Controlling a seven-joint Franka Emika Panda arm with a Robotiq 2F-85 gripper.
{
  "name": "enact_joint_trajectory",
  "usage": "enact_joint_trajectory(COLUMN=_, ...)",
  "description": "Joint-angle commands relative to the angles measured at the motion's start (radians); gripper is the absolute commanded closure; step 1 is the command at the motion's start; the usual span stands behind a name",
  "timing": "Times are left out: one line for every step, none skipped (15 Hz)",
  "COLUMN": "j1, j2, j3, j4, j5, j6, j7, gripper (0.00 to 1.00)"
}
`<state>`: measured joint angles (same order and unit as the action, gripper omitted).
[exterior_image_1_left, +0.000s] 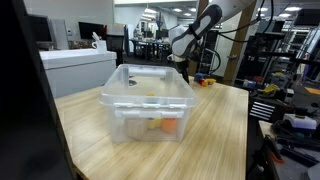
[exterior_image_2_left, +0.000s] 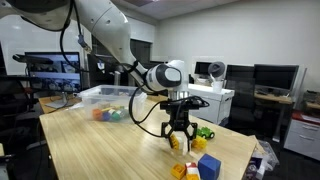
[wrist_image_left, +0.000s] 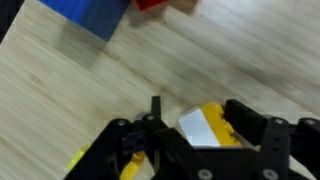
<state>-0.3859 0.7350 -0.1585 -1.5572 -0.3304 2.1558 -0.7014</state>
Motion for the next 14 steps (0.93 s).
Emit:
enact_joint_trajectory(j1=0.005, j2=-0.030, j3=-0.004, j4=-0.019, j5=0.009, j6=-0.013, j7=-0.006, gripper=0.63)
enact_joint_trajectory(j1=0.006, j2=-0.040, j3=-0.003, j4=-0.021, j5=0.012, j6=-0.015, j7=-0.003, gripper=0.69)
enact_joint_trajectory(j1=0.006, j2=-0.054, j3=0.000, j4=-0.020, j5=0.019, j6=-0.018, j7=-0.004, gripper=0.78)
enact_joint_trajectory(j1=0.005, j2=-0.069, j3=0.004, j4=-0.017, j5=0.025, j6=-0.014, j7=-0.006, gripper=0.85)
enact_joint_trajectory(j1=0.006, j2=-0.081, j3=0.007, j4=-0.013, j5=0.030, j6=-0.012, j7=-0.007, gripper=0.92)
enact_joint_trajectory(j1=0.007, j2=-0.098, j3=0.010, j4=-0.011, j5=0.034, j6=-0.005, j7=-0.007, gripper=0.97)
enact_joint_trajectory(j1=0.008, j2=-0.116, j3=0.016, j4=-0.012, j5=0.039, j6=0.001, j7=-0.011, gripper=1.00)
enact_joint_trajectory(j1=0.010, j2=-0.139, j3=0.022, j4=-0.015, j5=0.042, j6=0.014, j7=-0.012, gripper=1.00)
enact_joint_trajectory(j1=0.019, j2=-0.153, j3=0.018, j4=-0.018, j5=0.031, j6=0.029, j7=-0.004, gripper=1.00)
enact_joint_trajectory(j1=0.026, j2=-0.160, j3=0.016, j4=-0.014, j5=0.026, j6=0.018, j7=-0.004, gripper=0.74)
enact_joint_trajectory(j1=0.029, j2=-0.167, j3=0.016, j4=-0.016, j5=0.028, j6=0.016, j7=-0.004, gripper=0.72)
enact_joint_trajectory(j1=0.031, j2=-0.172, j3=0.017, j4=-0.015, j5=0.033, j6=0.010, j7=-0.005, gripper=0.66)
enact_joint_trajectory(j1=0.034, j2=-0.169, j3=0.012, j4=-0.014, j5=0.028, j6=0.007, j7=-0.002, gripper=0.60)
enact_joint_trajectory(j1=0.037, j2=-0.163, j3=0.006, j4=-0.013, j5=0.020, j6=0.005, j7=0.005, gripper=0.53)
